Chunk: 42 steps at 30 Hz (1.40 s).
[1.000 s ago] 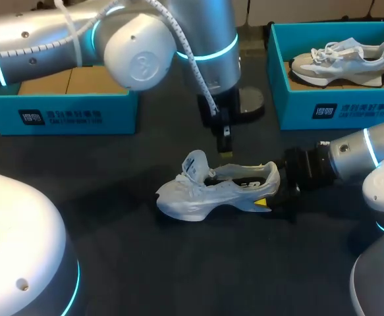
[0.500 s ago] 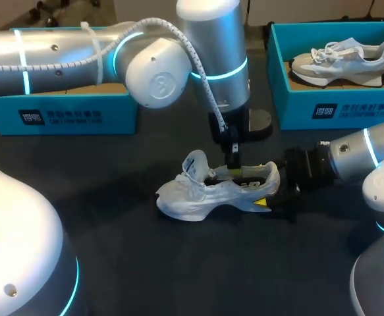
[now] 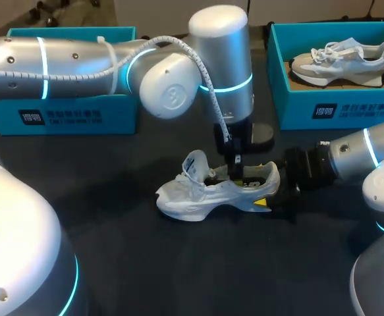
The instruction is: Take the shoe out of the shoebox, open the shoe tongue, remove and reinsert the insole, then place the shoe into the shoebox
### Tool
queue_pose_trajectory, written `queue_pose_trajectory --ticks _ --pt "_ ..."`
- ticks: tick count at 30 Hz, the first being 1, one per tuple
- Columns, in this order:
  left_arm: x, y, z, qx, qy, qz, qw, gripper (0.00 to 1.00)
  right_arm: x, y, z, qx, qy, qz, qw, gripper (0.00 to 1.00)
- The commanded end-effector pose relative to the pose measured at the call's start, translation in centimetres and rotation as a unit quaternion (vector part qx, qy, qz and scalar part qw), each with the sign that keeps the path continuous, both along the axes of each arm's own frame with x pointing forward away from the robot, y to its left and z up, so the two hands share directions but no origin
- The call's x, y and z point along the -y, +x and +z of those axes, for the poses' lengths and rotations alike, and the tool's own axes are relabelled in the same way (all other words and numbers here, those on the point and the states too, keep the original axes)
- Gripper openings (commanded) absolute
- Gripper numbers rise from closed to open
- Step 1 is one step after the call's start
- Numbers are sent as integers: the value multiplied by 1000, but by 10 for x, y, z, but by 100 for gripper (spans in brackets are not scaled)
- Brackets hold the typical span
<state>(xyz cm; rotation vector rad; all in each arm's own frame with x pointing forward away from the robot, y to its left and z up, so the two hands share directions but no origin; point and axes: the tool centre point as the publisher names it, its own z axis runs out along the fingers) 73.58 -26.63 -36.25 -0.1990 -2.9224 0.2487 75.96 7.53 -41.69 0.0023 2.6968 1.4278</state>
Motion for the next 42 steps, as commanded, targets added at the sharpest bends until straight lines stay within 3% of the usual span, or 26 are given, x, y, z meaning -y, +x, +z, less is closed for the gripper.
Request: queue_pose_trajectory --ticks 1,23,25,28,35,42 --pt "-1 2 -9 -5 -2 -5 1000 0 0 0 0 1 -1 -1 1000 0" --pt "2 -6 -30 6 -4 -26 1000 0 0 0 0 1 -1 -1 1000 0" --pt "3 -5 -32 6 -3 -26 1000 18 0 0 0 1 -1 -1 1000 0" --pt "3 -4 -34 6 -3 -27 1000 28 0 0 0 1 -1 -1 1000 0" --pt "4 -2 -40 10 -8 -30 999 38 0 0 0 1 -1 -1 1000 0" --pt "5 -1 -50 26 -17 -36 999 33 0 0 0 1 -1 -1 1000 0"
